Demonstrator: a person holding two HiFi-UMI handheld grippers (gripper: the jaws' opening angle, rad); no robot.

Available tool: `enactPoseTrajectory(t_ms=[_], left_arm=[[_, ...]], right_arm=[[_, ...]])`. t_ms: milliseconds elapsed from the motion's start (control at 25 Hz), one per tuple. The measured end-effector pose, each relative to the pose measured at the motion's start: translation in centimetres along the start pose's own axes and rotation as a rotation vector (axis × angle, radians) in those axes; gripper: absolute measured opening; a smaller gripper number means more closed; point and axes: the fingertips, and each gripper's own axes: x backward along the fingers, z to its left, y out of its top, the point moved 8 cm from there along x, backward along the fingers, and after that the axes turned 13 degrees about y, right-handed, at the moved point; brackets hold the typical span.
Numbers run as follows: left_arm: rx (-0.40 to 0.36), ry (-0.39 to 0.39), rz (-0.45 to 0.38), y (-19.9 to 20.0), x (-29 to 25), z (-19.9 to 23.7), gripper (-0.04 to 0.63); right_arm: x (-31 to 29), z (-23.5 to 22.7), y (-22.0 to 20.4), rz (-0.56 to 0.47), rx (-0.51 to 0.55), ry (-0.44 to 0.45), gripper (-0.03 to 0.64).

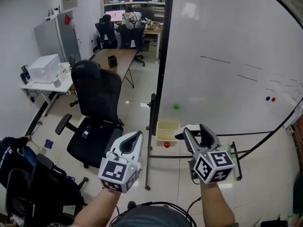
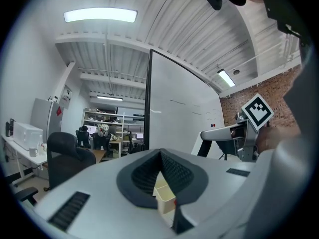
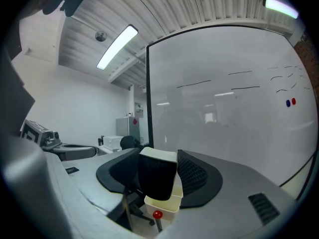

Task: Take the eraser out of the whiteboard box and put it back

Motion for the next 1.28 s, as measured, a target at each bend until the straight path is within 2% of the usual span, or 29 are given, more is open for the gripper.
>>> enactPoseTrajectory(t_ms=[120, 400, 1080, 1280], left_arm=[[-0.011, 0.011, 0.031, -1.4, -1.1, 0.4, 0.031], [0.022, 0.018, 0.079, -5.0, -2.9, 1.8, 0.031], [0.048, 0.005, 0.137, -8.2, -6.3, 2.2, 0.031], [0.051, 0.023, 0.154, -8.7, -6.8, 2.5, 0.031]], right_arm=[[-2.0, -0.6, -1.5, 0.031, 0.004, 0.002, 0.270], [-6.9, -2.0, -6.2, 0.097, 0.013, 0.012, 0.270], [-12.3, -4.2, -13.6, 0.250, -0.015, 0.016, 0.272], [-13.3, -4.7, -15.5, 0.293, -0.036, 0.011, 0.270]])
